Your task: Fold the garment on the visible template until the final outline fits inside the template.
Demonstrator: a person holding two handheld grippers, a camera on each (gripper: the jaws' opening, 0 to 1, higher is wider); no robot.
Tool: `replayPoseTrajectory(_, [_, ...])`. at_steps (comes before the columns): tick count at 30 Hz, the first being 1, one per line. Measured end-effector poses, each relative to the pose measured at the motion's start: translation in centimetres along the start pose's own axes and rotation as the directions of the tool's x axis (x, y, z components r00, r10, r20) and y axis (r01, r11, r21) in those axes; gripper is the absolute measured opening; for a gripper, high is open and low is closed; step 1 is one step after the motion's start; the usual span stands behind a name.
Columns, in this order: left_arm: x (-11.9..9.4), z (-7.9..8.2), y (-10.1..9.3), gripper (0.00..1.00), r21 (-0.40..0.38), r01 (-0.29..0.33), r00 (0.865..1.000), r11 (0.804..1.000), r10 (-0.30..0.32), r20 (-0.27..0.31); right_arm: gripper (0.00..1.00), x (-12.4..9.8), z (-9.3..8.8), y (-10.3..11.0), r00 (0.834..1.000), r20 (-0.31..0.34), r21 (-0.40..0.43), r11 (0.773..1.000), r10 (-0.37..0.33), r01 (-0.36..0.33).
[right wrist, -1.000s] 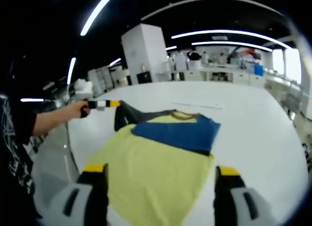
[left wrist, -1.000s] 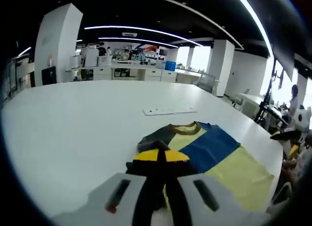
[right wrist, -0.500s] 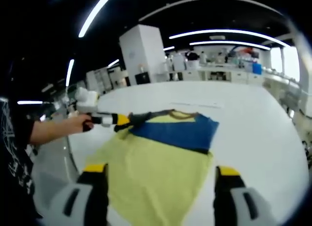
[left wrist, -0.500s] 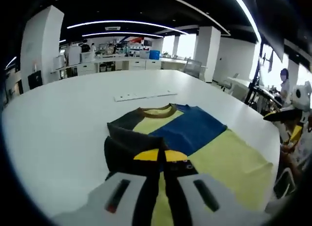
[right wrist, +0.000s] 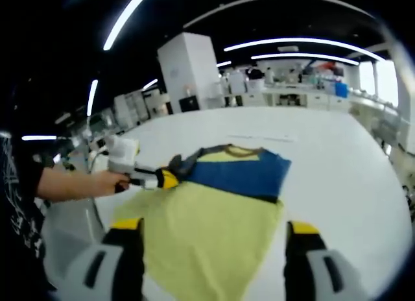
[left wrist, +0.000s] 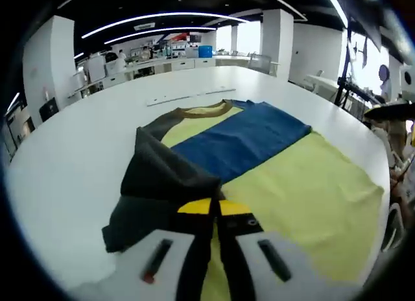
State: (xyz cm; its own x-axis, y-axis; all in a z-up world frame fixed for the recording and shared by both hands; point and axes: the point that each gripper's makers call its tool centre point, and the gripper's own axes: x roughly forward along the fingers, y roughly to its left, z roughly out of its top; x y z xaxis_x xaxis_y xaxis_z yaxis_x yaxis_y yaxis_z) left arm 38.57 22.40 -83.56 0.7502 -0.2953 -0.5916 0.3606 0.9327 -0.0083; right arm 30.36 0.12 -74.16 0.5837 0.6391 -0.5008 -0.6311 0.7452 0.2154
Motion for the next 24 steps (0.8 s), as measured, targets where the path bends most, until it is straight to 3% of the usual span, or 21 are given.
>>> replayPoseTrajectory(10, [0.3,-0.7,-0.1,0.00,0.009,-0.007,1.000,1.000,0.007,0.002,0.92,0.0,-0.2,0.6,1.000,-0.012,-0.016,1.000,0.005,-0.006])
replayPoseTrajectory(17, [-1.4,-0.5,-0.5,0.20,0.012,0.009,0.999,1.000,-0.010,0.054,0.93,-0.1,-0.3,0.4,1.000,-0.009,-0.009,1.000,0.003,-0.004])
replayPoseTrajectory(24, [-4.0,0.7,0.5,0.36,0.011,0.006,0.994,1.000,-0.007,0.107,0.93,0.0,-0.4,0.3,1.000,-0.010,-0.009,1.000,0.004,-0.004])
